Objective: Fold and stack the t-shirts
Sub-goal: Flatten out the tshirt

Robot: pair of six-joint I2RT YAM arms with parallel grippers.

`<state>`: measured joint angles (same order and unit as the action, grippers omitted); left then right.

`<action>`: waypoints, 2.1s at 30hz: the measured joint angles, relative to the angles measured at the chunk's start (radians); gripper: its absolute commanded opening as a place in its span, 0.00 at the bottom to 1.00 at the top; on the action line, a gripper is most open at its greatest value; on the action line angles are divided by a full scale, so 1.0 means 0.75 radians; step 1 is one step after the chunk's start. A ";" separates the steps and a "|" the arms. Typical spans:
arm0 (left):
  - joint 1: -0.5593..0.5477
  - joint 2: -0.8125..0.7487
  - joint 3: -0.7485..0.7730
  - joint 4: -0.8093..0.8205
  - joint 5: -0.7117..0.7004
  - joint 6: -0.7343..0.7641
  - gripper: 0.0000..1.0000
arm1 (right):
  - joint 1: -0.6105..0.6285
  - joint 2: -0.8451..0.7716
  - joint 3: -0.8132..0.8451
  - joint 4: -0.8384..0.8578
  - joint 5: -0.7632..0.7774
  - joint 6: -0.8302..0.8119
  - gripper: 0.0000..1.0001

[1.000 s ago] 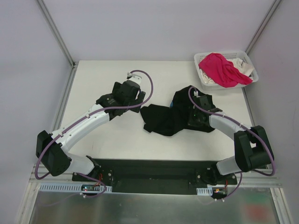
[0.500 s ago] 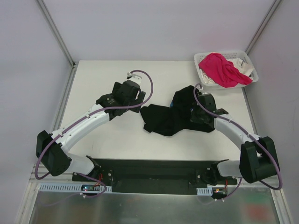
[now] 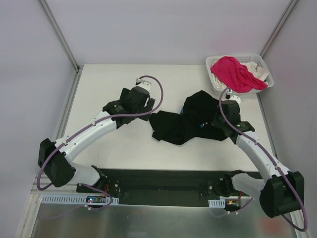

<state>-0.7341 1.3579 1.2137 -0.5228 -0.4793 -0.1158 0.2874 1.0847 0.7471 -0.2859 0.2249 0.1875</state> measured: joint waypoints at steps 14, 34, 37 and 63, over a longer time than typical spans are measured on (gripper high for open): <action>-0.079 0.067 0.000 -0.102 0.164 0.035 0.99 | -0.097 -0.075 -0.063 -0.033 0.155 0.057 0.01; -0.340 0.455 0.128 -0.232 0.180 0.067 0.98 | -0.116 0.034 0.001 -0.014 0.048 0.059 0.01; -0.377 0.518 0.163 -0.229 0.171 0.067 0.98 | -0.124 0.037 0.001 -0.012 0.041 0.058 0.01; -0.443 0.671 0.168 -0.231 0.062 0.039 0.74 | -0.160 0.021 0.007 -0.008 -0.036 0.054 0.01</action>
<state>-1.0664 1.8610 1.3399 -0.6960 -0.4332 -0.0868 0.1677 1.1004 0.7521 -0.2916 0.1982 0.2283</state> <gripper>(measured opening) 0.739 0.012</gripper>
